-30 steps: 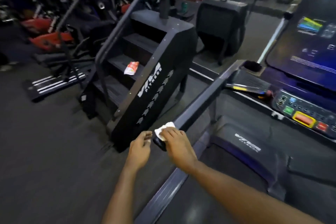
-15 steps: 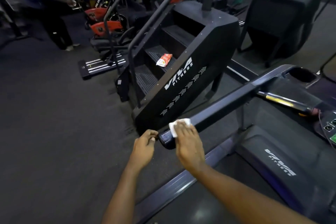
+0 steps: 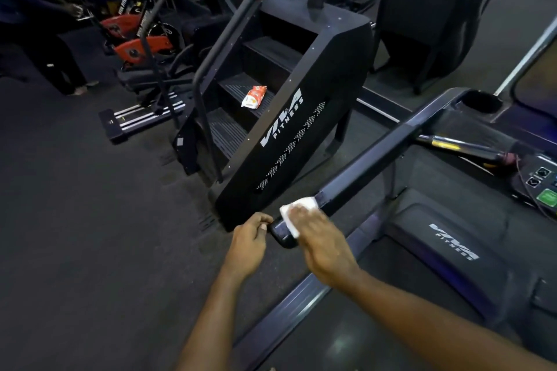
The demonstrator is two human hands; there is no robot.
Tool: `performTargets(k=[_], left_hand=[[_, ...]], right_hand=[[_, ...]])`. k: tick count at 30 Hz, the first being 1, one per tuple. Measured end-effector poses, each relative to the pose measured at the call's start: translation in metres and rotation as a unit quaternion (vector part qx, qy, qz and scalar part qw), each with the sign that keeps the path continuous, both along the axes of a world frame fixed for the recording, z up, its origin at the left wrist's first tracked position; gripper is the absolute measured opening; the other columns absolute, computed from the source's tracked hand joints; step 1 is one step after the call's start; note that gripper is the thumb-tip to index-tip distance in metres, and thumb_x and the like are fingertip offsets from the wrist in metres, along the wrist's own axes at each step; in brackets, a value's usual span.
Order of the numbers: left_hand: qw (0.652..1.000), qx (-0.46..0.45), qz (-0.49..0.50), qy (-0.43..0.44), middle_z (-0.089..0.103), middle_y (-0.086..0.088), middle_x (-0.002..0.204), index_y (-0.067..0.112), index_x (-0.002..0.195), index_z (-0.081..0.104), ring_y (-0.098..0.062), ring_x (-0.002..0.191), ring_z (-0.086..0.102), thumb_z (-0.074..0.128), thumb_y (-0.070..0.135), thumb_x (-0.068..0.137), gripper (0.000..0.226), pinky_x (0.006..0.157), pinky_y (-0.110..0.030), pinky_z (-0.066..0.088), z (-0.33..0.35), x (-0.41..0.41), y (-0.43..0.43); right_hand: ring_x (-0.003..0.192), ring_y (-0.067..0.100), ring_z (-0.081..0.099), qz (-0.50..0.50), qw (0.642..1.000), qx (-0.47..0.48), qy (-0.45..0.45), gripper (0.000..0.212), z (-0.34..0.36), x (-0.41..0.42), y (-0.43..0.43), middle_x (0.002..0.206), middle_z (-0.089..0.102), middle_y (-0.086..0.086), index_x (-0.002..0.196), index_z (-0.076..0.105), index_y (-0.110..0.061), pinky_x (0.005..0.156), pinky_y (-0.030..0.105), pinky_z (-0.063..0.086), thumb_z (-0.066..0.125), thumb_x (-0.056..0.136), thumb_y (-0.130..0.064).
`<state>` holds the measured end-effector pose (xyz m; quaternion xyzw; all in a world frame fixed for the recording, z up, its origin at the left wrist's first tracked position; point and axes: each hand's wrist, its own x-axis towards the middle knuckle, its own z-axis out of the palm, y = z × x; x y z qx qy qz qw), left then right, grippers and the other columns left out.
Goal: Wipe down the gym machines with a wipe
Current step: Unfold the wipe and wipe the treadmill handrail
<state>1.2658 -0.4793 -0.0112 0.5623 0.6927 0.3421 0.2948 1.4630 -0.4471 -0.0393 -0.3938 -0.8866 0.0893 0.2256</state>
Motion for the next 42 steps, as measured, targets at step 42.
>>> performTargets(k=[42], left_hand=[[0.991, -0.066, 0.066, 0.095, 0.067, 0.004, 0.100, 0.018, 0.124, 0.066, -0.014, 0.094, 0.061, 0.047, 0.020, 0.104, 0.027, 0.082, -0.029, 0.045, 0.023, 0.097, 0.066]], right_hand=[[0.148, 0.022, 0.037, -0.111, 0.992, -0.043, 0.033, 0.050, 0.008, 0.104, 0.133, 0.155, 0.046, 0.006, 0.151, 0.046, -0.012, 0.124, 0.043, 0.023, 0.041, 0.103, -0.024]])
